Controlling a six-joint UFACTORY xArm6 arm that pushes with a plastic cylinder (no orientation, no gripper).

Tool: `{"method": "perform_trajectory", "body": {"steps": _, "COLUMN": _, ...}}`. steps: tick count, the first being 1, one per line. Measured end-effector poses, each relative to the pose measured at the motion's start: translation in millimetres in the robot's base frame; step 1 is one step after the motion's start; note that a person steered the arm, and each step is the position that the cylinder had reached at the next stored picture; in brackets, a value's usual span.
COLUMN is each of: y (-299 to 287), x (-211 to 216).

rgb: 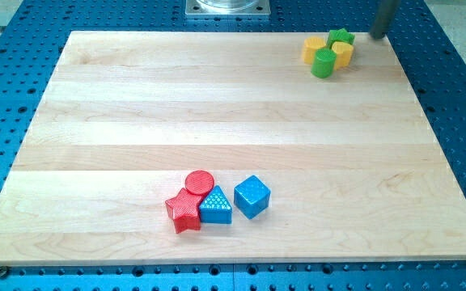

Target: Move the yellow hexagon to the top left of the green star

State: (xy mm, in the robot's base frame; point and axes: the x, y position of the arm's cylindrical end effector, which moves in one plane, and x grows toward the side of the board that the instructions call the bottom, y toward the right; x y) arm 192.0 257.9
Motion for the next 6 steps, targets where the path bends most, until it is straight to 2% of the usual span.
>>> {"method": "perform_trajectory", "body": {"steps": 1, "y": -66, "x": 37}}
{"method": "perform_trajectory", "body": {"steps": 2, "y": -101, "x": 90}}
{"method": "perform_trajectory", "body": {"steps": 3, "y": -142, "x": 96}}
{"method": "perform_trajectory", "body": {"steps": 4, "y": -202, "x": 82}}
{"method": "perform_trajectory", "body": {"steps": 5, "y": -298, "x": 58}}
{"method": "perform_trajectory", "body": {"steps": 6, "y": -389, "x": 60}}
